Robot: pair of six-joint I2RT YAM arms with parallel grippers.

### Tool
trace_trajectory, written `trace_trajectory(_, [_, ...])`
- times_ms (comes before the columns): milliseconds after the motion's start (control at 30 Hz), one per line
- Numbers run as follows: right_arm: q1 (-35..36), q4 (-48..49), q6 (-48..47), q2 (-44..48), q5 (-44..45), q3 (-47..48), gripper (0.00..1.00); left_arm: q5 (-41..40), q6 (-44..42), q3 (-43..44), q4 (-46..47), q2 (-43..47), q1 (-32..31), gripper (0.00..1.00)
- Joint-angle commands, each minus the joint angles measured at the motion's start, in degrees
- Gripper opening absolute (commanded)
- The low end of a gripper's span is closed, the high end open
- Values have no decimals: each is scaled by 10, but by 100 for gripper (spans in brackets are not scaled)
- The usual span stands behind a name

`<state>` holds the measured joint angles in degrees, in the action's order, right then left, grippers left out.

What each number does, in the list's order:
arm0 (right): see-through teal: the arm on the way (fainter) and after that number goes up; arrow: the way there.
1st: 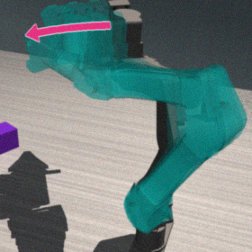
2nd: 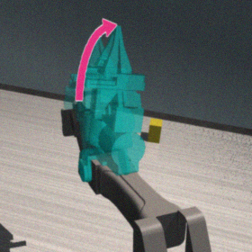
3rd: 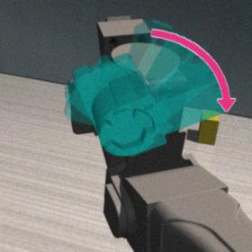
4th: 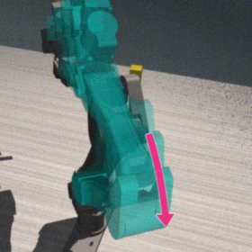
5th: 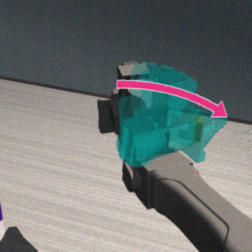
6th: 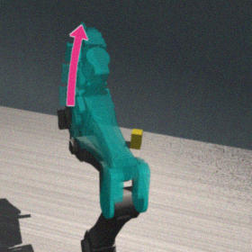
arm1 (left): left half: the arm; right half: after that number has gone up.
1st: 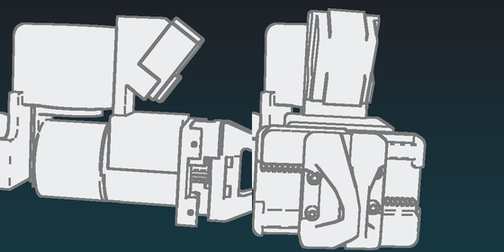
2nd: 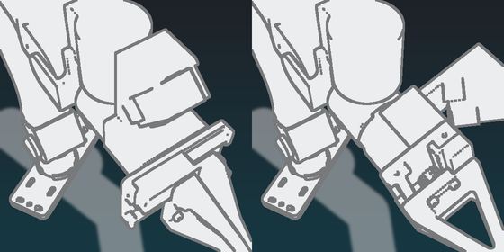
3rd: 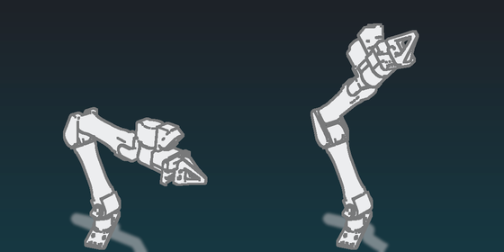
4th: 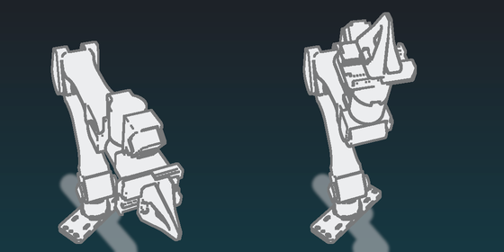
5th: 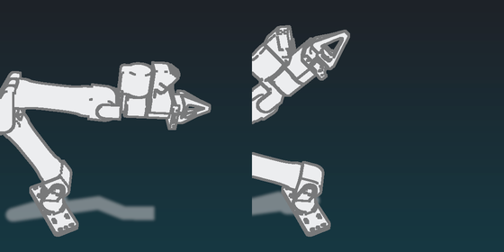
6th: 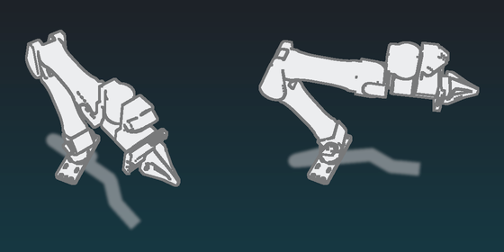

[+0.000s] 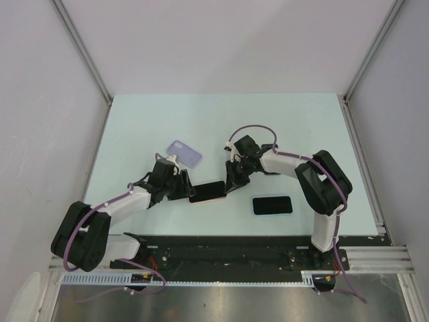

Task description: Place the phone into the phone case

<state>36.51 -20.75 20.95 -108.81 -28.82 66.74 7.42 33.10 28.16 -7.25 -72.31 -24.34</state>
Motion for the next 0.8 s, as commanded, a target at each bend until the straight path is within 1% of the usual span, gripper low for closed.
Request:
trace_trajectory(0, [30, 18, 2, -25, 3, 26, 12, 58, 10, 14, 32, -38, 1, 58])
trace_trajectory(233, [55, -1, 7, -59, 9, 56, 11, 73, 12, 20, 56, -46, -7, 57])
trace_trajectory(367, [66, -21, 7, -69, 26, 66, 13, 62, 0, 21, 54, -39, -8, 58])
trace_trajectory(467, [61, -34, 5, -54, 42, 66, 17, 36, -9, 18, 49, -19, -8, 59])
trace_trajectory(600, [47, -44, 7, -18, 53, 66, 23, -5, -22, 22, 20, 11, -8, 61])
trace_trajectory(633, [44, -45, 8, -4, 53, 66, 24, -28, -25, 25, 14, 24, -8, 61])
trace_trajectory(767, [24, -39, 14, 24, 25, 66, 31, -60, -31, 30, -8, 58, -8, 61])
